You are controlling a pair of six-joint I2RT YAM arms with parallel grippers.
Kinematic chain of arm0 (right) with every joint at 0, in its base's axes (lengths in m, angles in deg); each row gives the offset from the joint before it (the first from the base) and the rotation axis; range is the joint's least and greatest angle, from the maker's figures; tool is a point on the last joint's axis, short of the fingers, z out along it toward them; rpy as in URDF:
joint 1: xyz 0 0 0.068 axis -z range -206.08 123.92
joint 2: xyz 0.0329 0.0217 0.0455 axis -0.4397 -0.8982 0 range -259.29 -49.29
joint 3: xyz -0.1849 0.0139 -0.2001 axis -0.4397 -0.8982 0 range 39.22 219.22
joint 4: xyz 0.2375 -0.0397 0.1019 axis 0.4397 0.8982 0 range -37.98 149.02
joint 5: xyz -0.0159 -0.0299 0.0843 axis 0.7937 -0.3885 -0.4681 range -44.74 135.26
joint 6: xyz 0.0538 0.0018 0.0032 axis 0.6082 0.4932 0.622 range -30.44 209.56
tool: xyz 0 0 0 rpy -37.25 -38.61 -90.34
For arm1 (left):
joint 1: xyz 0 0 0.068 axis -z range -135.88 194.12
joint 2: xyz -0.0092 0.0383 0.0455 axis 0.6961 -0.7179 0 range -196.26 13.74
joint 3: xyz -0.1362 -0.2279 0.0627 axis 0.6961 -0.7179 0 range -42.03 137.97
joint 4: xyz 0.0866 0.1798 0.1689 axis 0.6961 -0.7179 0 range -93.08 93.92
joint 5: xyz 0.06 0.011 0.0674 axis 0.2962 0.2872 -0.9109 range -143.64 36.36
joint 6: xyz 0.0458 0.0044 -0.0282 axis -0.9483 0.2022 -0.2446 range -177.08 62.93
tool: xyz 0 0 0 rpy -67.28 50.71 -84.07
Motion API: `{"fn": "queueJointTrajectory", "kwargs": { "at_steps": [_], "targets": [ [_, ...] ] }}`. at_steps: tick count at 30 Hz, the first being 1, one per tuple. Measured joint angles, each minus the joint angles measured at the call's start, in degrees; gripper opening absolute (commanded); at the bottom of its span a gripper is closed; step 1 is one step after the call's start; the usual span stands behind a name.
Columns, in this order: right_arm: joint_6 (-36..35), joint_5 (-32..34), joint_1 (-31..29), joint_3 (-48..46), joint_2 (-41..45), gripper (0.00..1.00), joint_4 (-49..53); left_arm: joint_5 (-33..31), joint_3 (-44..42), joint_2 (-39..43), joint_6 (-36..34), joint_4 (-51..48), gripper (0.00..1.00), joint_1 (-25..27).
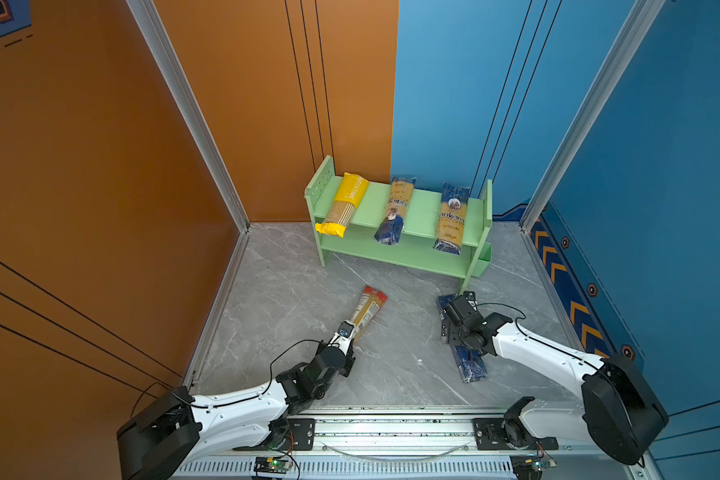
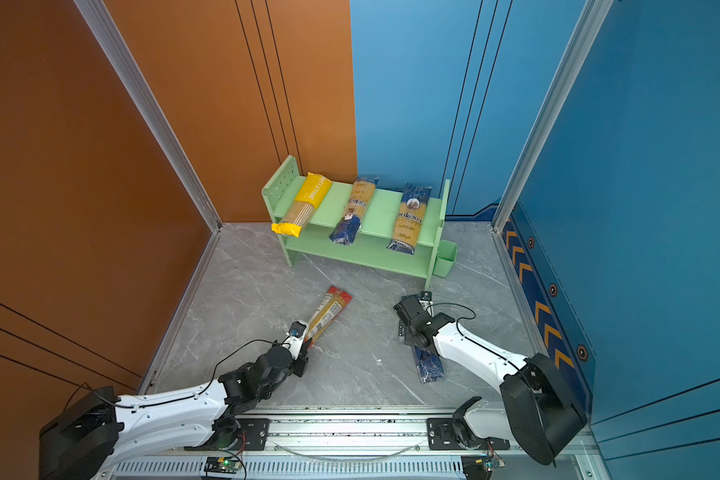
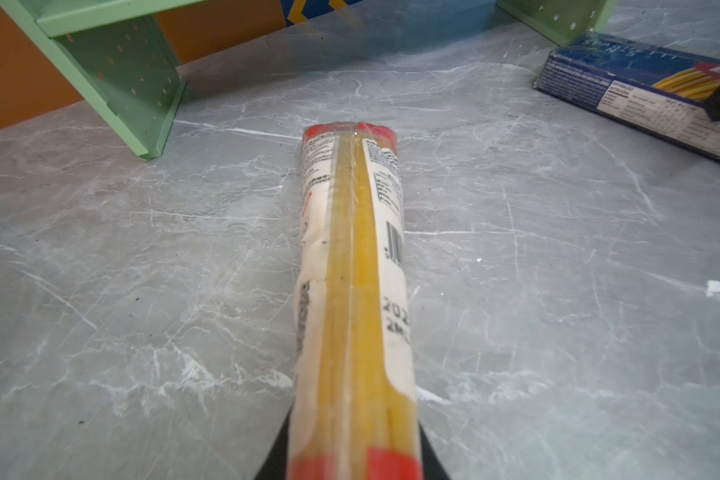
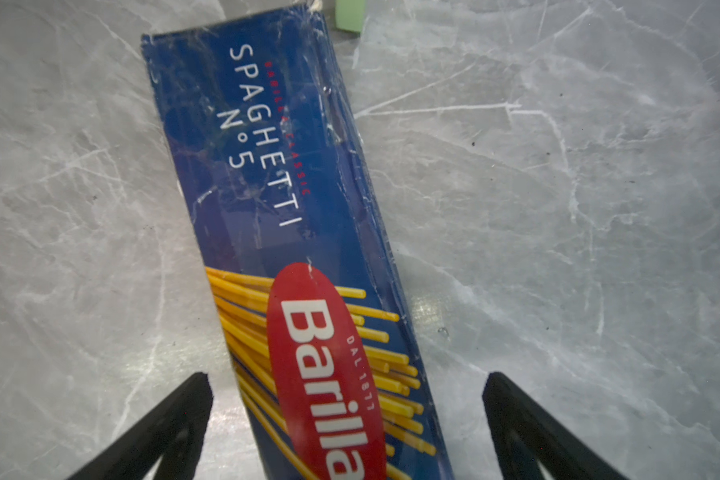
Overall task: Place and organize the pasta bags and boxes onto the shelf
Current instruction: 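Lift the red-topped bag and swing it toward the shelf's lower tier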
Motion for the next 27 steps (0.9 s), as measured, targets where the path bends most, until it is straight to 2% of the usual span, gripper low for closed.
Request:
{"fn": "queueJointTrajectory", "kwargs": {
  "at_steps": [7, 27],
  "targets": [
    [0.0, 0.0, -0.5, 0.0, -0.6, 1.00, -0.1, 1.6, 1.6, 0.2, -1.4, -1.8, 0.00, -2.5],
    [0.0, 0.0, -0.6, 0.1, -1.7, 1.00, -0.4, 3.3, 4.3, 6.5, -4.3, -6.9, 0.00, -4.0]
  ]
}}
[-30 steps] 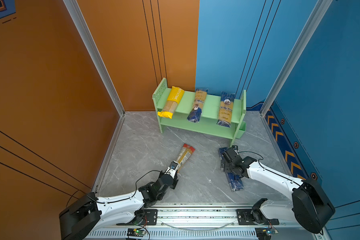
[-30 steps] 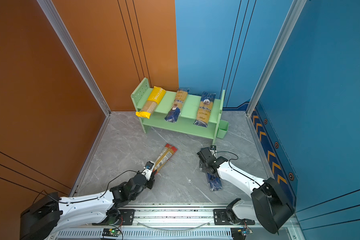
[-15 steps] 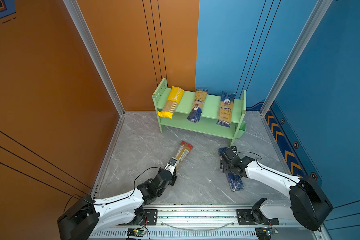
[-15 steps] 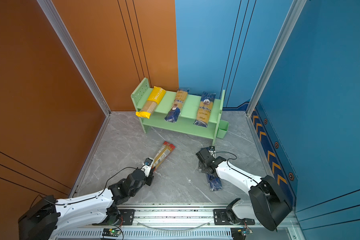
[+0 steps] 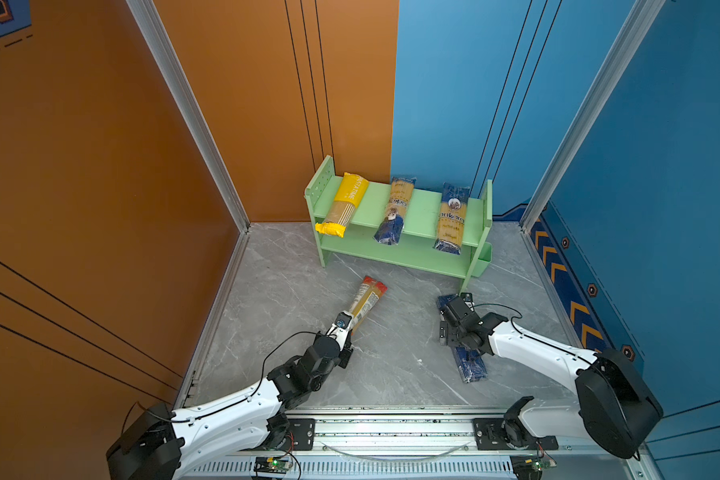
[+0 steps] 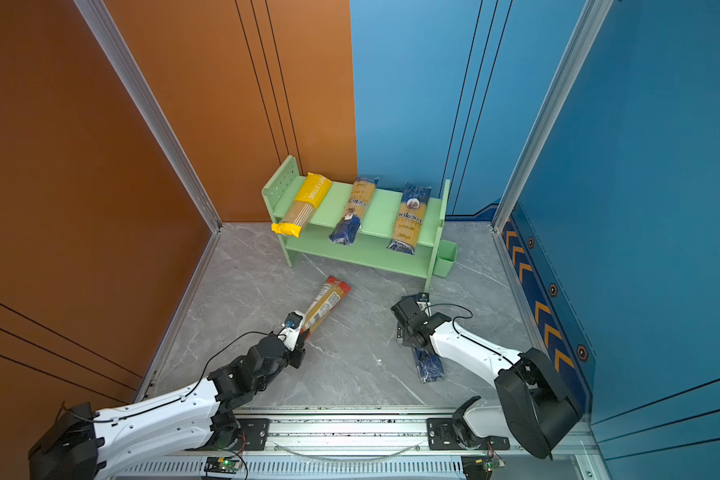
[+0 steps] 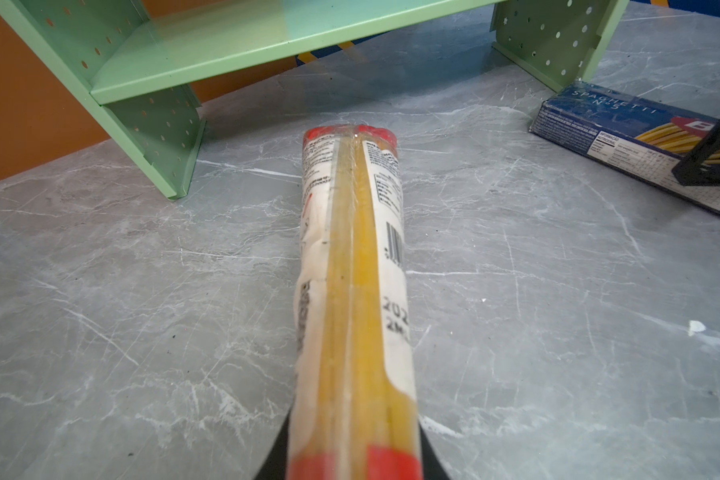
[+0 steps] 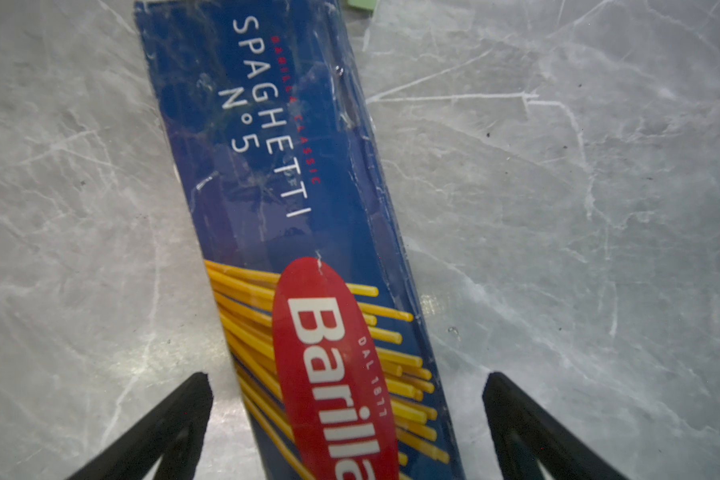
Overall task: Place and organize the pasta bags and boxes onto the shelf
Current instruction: 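Lift the red-topped bag and swing it toward the shelf's lower tier, then push the red-topped bag end-first toward the shelf's lower tier with the left gripper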
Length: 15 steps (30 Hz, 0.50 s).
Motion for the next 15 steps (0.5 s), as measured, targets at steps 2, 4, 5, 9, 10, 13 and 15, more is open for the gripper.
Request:
{"fn": "queueJointTrajectory", "kwargs": {
  "at_steps": [2, 4, 5, 9, 10, 13, 15],
  "targets": [
    [0.0, 0.0, 0.0, 0.0, -0.3, 1.00, 0.0, 0.1, 0.4, 0.2, -0.2, -0.4, 0.00, -0.6],
    [0.0, 0.0, -0.1, 0.2, -0.7, 1.00, -0.1, 0.2, 0.8, 0.2, -0.2, -0.6, 0.00, -1.3],
    [0.0, 0.0, -0.1, 0.3, -0.8, 1.00, -0.1, 0.3, 1.2, 0.2, -0.3, -0.8, 0.00, -1.6],
    [0.0, 0.0, -0.2, 0.7, -0.9, 1.00, -0.5, 0.9, 2.1, 0.2, -0.7, -0.9, 0.00, -3.0],
    [0.0, 0.0, -0.2, 0.7, -0.9, 1.00, -0.5, 1.2, 2.3, 0.2, -0.9, -0.8, 0.00, -3.3],
    [0.0, 0.0, -0.4, 0.8, -0.9, 1.00, -0.5, 1.7, 3.0, 0.2, -1.2, -0.8, 0.00, -4.2],
    [0.0, 0.0, -0.4, 0.8, -1.0, 1.00, -0.5, 1.9, 3.3, 0.2, -1.3, -0.8, 0.00, -4.4]
  ]
}}
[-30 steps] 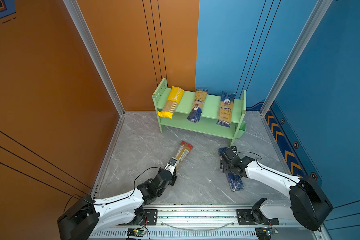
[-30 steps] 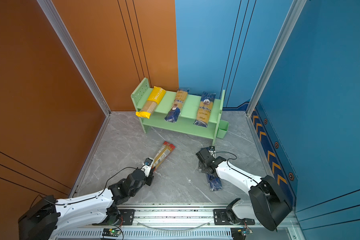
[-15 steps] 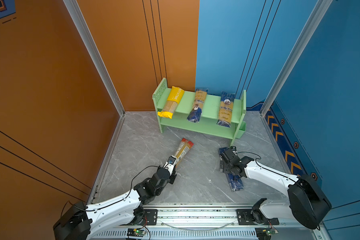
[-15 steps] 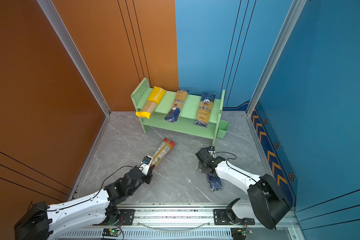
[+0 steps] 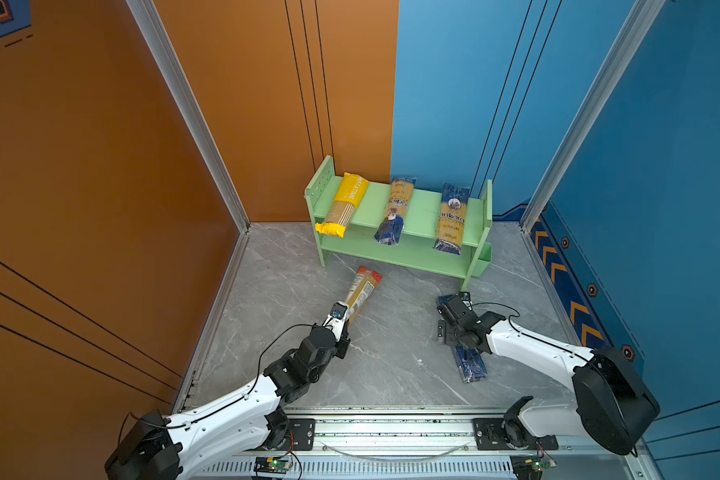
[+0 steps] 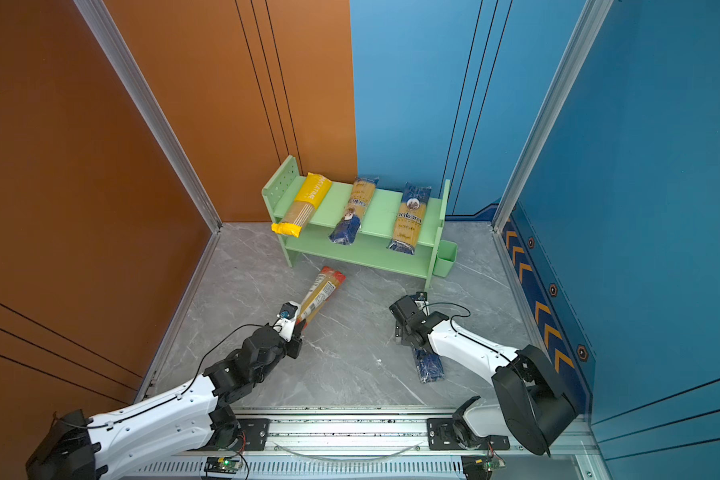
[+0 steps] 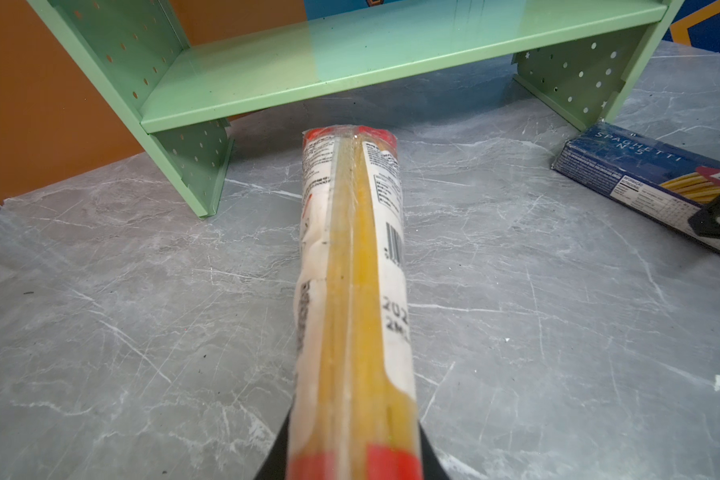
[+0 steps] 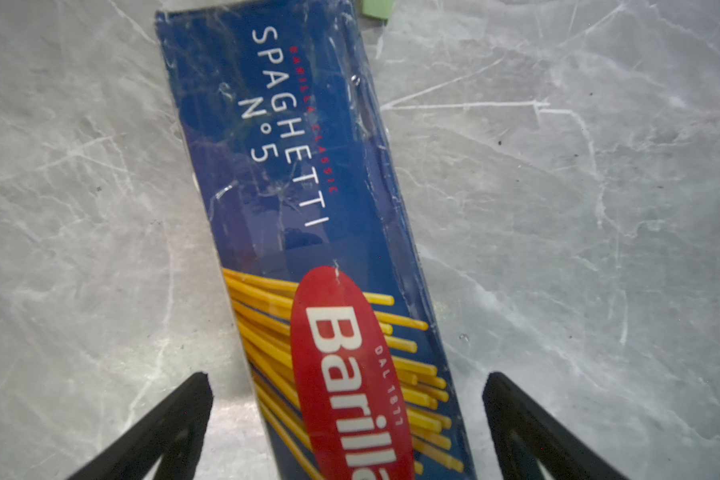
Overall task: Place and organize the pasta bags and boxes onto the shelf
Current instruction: 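Push the red-topped bag end-first toward the shelf's lower tier with the left gripper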
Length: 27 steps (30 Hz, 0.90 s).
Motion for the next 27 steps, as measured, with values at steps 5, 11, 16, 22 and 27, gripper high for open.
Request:
{"fn": "queueJointTrajectory", "kwargs": {
  "at_steps": [5, 11, 16, 22, 27],
  "targets": [
    [0.0, 0.0, 0.0, 0.0, -0.7, 1.00, 0.0, 0.7, 0.0, 0.1, -0.2, 0.0, 0.00, -0.1],
    [0.0, 0.0, 0.0, 0.0, -1.0, 1.00, 0.0, 1.0, 0.0, 1.2, -0.2, -0.1, 0.00, -0.1],
    [0.0, 0.0, 0.0, 0.1, -1.4, 1.00, 0.0, 1.0, 1.0, 2.3, -0.4, -1.2, 0.00, -0.1],
    [0.0, 0.0, 0.0, 0.2, -1.4, 1.00, -0.4, 1.0, 1.9, 3.0, -0.4, -1.7, 0.00, -0.1],
    [0.0, 0.0, 0.0, 0.2, -1.5, 1.00, -0.5, 1.0, 2.0, 3.3, -0.4, -1.7, 0.00, -0.1]
  ]
}}
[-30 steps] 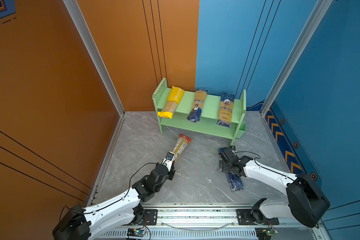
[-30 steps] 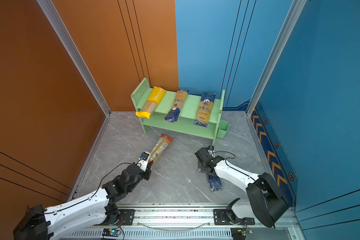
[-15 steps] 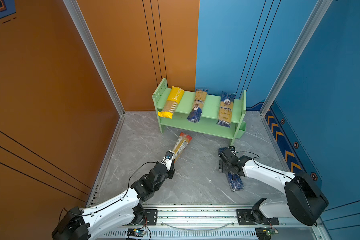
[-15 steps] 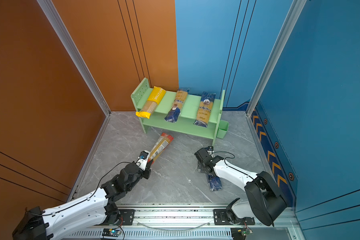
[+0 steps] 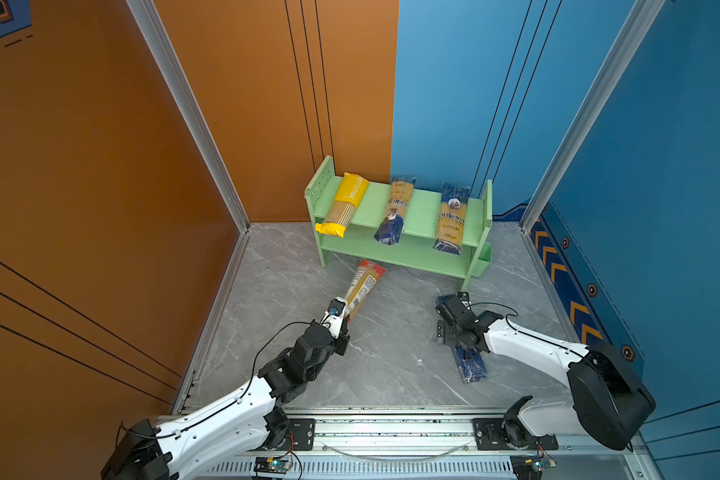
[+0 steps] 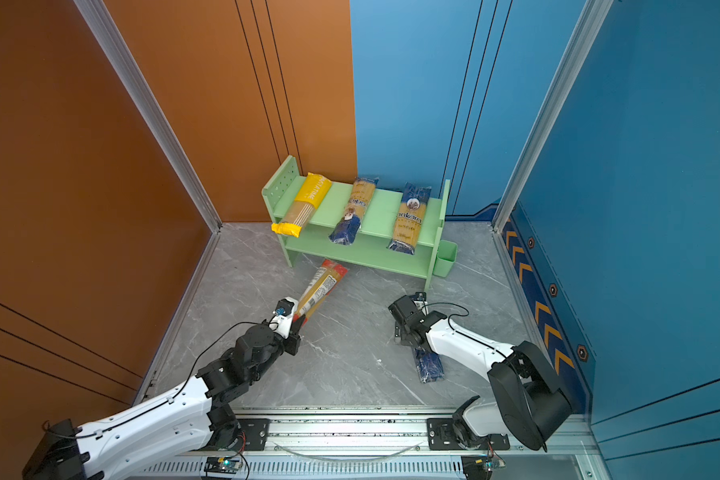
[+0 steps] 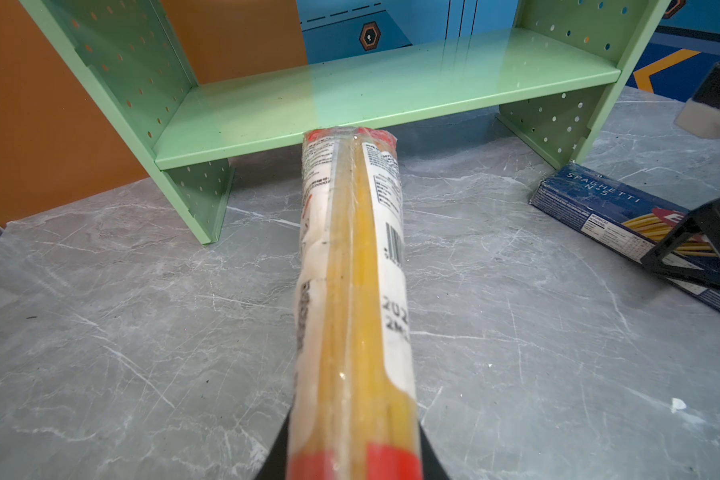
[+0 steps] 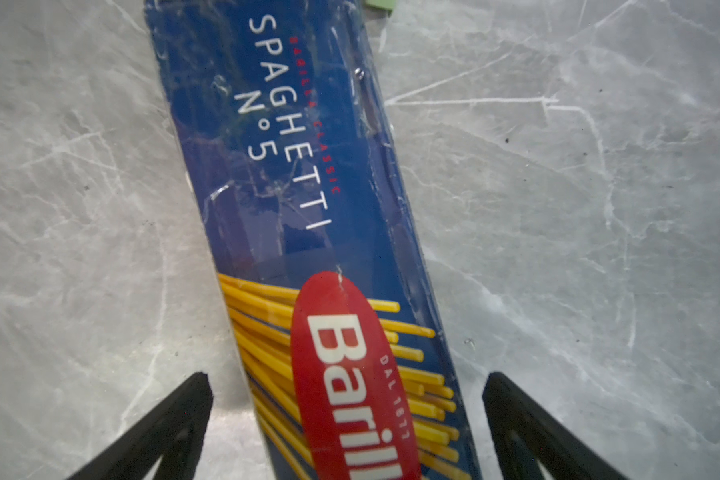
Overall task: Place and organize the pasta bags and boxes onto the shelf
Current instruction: 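Push the red-topped bag end-first toward the shelf's lower tier with the left gripper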
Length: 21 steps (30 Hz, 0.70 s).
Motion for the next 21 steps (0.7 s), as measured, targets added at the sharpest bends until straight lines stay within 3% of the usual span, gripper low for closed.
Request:
{"fn": "queueJointTrajectory", "kwargs": {
  "at_steps": [21],
  "targets": [
    [0.0, 0.0, -0.4, 0.7, -1.0, 1.00, -0.6, -0.2, 2.3, 1.3, -1.9, -0.2, 0.00, -0.2]
  ]
}}
